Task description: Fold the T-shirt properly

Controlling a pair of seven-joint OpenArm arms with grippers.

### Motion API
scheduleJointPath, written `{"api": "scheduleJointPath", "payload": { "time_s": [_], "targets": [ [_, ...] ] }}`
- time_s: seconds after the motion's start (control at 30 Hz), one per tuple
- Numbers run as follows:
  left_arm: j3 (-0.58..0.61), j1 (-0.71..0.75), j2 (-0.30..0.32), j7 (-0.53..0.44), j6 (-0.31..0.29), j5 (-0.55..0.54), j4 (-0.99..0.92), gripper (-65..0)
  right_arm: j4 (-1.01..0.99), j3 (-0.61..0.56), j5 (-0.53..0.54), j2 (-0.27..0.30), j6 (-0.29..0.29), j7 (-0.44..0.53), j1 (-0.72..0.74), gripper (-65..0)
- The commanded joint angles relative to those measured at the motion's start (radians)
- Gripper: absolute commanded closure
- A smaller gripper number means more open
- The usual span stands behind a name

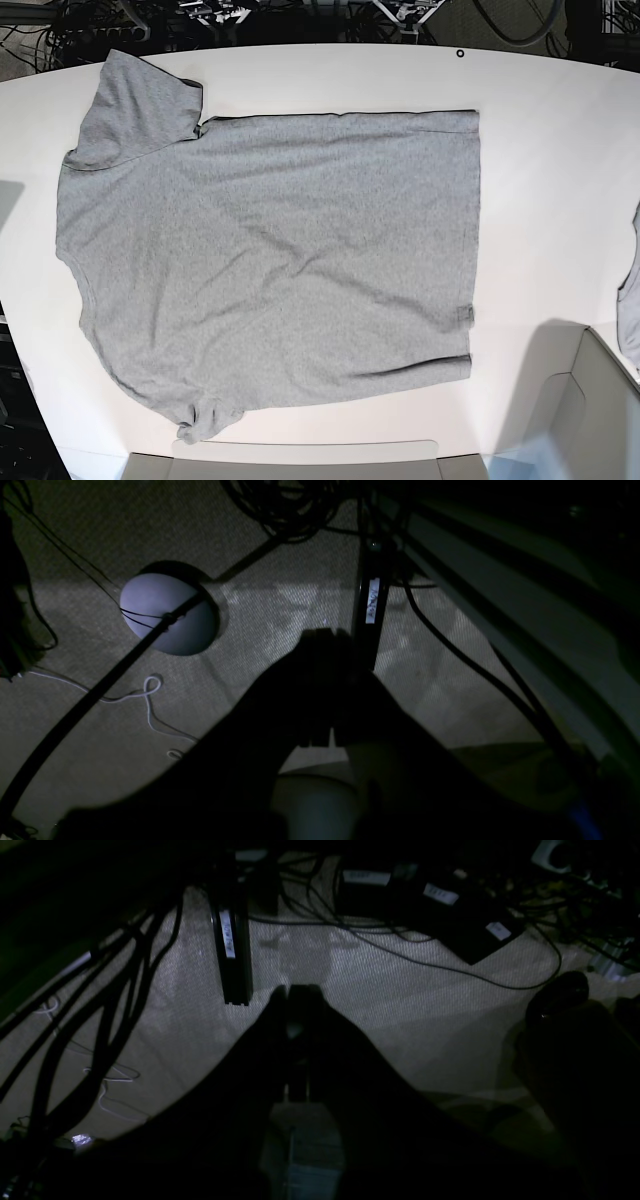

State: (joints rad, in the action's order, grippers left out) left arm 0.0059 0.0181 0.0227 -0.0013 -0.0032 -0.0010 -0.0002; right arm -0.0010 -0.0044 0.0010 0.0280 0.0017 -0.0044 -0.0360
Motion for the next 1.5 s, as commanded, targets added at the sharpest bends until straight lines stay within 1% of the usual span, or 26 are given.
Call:
{"api": "scheduleJointPath", "payload": {
  "time_s": [0.0, 0.07, 0.1, 0.33, 0.43, 0.57, 1.27, 1.33, 1.37, 1.47],
  "targets": [
    [-0.002, 0.007, 0.001, -0.007, 0.002, -0.001, 0.000, -0.2, 0.002, 0.002, 0.003, 0.017, 0.005, 0.002, 0.006, -0.4],
    [-0.002, 0.007, 0.001, -0.012, 0.004, -0.001, 0.000, -0.2, 0.002, 0.004, 0.004, 0.022, 0.005, 0.007, 0.000, -0.4],
    [-0.004, 0.009, 0.001, -0.027, 0.004, -0.001, 0.000, -0.2, 0.003, 0.005, 0.004, 0.036, 0.005, 0.007, -0.008, -0.4],
    [-0.004, 0.067, 0.003, -0.182, 0.004, -0.003, 0.000, -0.2, 0.008, 0.005, 0.006, 0.063, 0.005, 0.013, -0.034, -0.3],
    [-0.004, 0.089, 0.003, -0.210, 0.004, -0.003, 0.000, -0.2, 0.003, 0.005, 0.006, 0.065, 0.005, 0.057, -0.038, -0.3],
    [-0.004, 0.098, 0.003, -0.217, 0.004, -0.003, 0.000, -0.2, 0.002, 0.005, 0.006, 0.076, 0.005, 0.102, -0.061, -0.4],
    [-0.005, 0.098, 0.003, -0.222, 0.004, -0.004, 0.000, -0.2, 0.003, 0.005, 0.006, 0.077, 0.005, 0.103, -0.075, -0.3],
    [-0.005, 0.099, 0.003, -0.262, 0.001, -0.004, 0.000, -0.2, 0.009, 0.007, 0.007, 0.079, 0.005, 0.106, -0.089, -0.3],
    [-0.005, 0.108, 0.003, -0.303, -0.001, -0.004, 0.000, -0.3, 0.009, 0.007, 0.020, 0.080, 0.007, 0.123, -0.095, -0.3],
    [-0.005, 0.184, 0.003, -0.478, -0.001, -0.006, 0.000, -0.4, 0.002, 0.007, 0.087, 0.109, 0.007, 0.266, -0.146, -0.4]
  ]
}}
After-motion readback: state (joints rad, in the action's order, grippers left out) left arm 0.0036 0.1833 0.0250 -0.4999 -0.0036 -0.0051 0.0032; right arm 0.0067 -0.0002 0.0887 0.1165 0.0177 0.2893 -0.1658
